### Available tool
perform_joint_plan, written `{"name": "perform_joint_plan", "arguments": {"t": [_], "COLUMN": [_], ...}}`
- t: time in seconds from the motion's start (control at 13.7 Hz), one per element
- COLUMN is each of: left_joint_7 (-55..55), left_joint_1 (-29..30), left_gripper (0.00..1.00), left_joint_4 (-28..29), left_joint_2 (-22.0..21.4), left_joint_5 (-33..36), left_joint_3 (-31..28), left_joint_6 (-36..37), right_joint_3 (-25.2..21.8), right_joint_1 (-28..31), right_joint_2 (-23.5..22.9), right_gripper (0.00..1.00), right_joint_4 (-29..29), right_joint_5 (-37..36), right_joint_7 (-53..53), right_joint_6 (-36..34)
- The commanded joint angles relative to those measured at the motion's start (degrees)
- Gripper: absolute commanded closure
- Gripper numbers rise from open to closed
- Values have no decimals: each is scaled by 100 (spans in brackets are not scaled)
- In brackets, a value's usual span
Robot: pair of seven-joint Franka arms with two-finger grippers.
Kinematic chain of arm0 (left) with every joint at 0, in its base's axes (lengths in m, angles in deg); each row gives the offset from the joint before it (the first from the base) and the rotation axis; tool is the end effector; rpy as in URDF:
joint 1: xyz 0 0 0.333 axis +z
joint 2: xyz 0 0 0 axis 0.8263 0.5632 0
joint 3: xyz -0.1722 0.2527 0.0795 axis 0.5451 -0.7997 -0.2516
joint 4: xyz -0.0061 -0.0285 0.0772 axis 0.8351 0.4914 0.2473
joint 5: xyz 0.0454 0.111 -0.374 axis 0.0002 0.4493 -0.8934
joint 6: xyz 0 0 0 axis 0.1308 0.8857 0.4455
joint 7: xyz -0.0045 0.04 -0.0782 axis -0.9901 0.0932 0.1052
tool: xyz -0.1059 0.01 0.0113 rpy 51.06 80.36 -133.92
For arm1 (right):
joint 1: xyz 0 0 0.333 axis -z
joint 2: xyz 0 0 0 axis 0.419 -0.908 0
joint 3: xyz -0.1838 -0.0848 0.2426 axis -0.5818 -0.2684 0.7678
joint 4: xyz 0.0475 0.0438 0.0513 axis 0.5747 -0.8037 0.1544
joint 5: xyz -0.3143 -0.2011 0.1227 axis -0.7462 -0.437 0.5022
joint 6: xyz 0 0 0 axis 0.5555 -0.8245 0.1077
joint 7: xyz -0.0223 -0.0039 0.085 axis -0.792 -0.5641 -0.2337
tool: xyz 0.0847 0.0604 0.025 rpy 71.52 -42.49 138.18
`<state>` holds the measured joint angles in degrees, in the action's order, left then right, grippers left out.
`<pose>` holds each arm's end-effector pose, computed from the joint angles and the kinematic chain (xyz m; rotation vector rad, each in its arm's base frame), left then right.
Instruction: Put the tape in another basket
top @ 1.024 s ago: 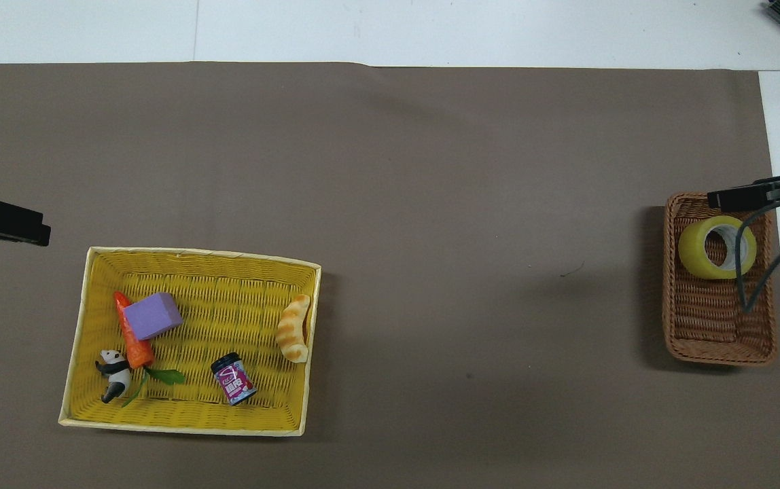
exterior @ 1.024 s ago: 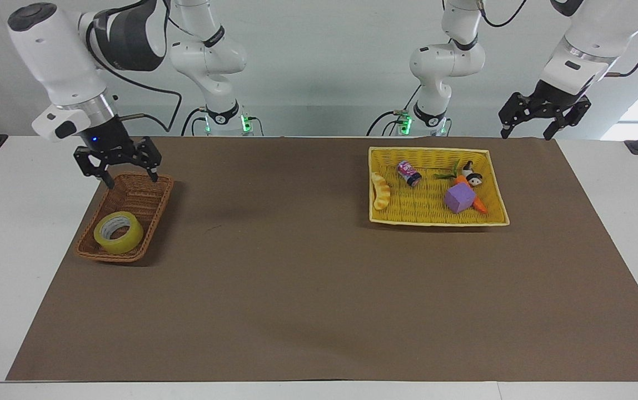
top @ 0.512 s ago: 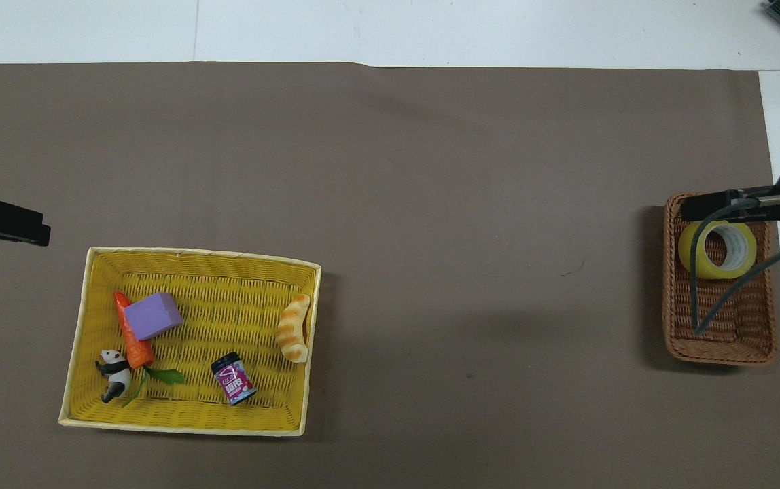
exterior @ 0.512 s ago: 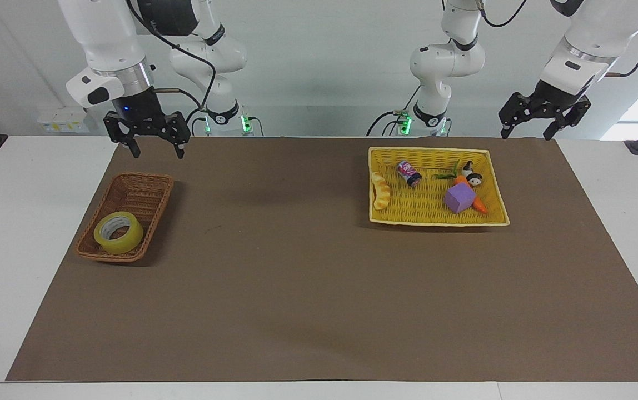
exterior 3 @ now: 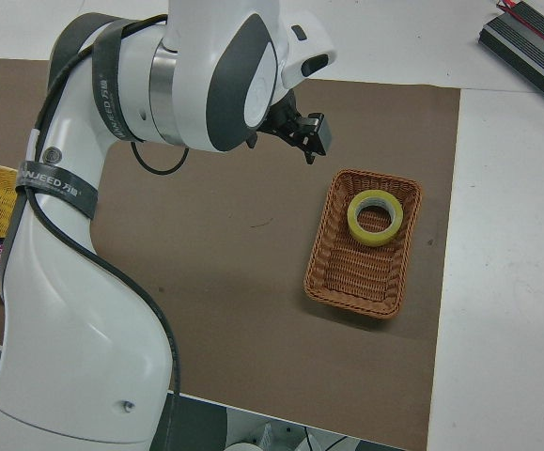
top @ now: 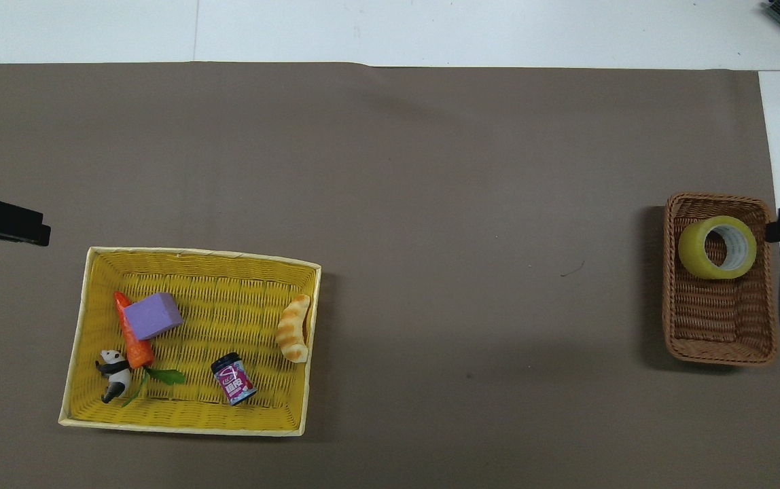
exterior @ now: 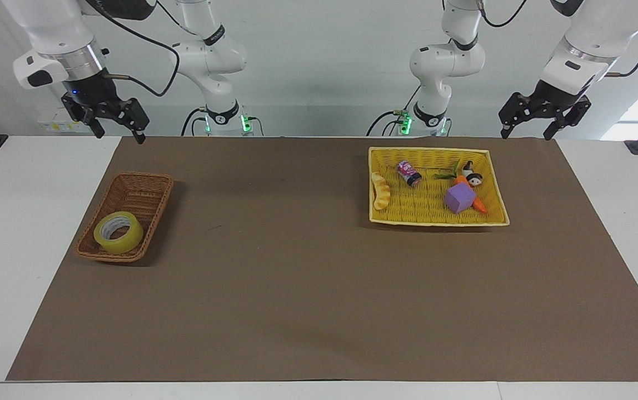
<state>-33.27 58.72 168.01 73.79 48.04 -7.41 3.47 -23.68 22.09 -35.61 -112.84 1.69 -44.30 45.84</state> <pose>0.5320 -0.0443 0.6647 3.1235 -0.1466 -0.0166 0.5267 -0.0714 0.6439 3.1117 -0.3195 0.0421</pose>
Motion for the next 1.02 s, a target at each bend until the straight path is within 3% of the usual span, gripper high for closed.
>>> {"name": "perform_joint_plan", "arguments": {"t": [0.0,0.22,0.95], "left_joint_7": [28,28,28], "left_joint_1": [87,96,87], "left_gripper": [0,0,0], "left_joint_4": [22,22,22], "left_joint_2": [-38,-38,-38], "left_joint_5": [-69,-69,-69], "left_joint_3": [43,43,43], "left_joint_6": [4,4,4], "right_joint_3": [50,120,252], "right_joint_1": [22,-153,-215], "right_joint_2": [42,25,209], "right_gripper": [0,0,0], "right_joint_4": [-24,231,214], "right_joint_5": [21,-40,4], "right_joint_7": [158,168,247], "right_joint_6": [-22,-101,-391]}}
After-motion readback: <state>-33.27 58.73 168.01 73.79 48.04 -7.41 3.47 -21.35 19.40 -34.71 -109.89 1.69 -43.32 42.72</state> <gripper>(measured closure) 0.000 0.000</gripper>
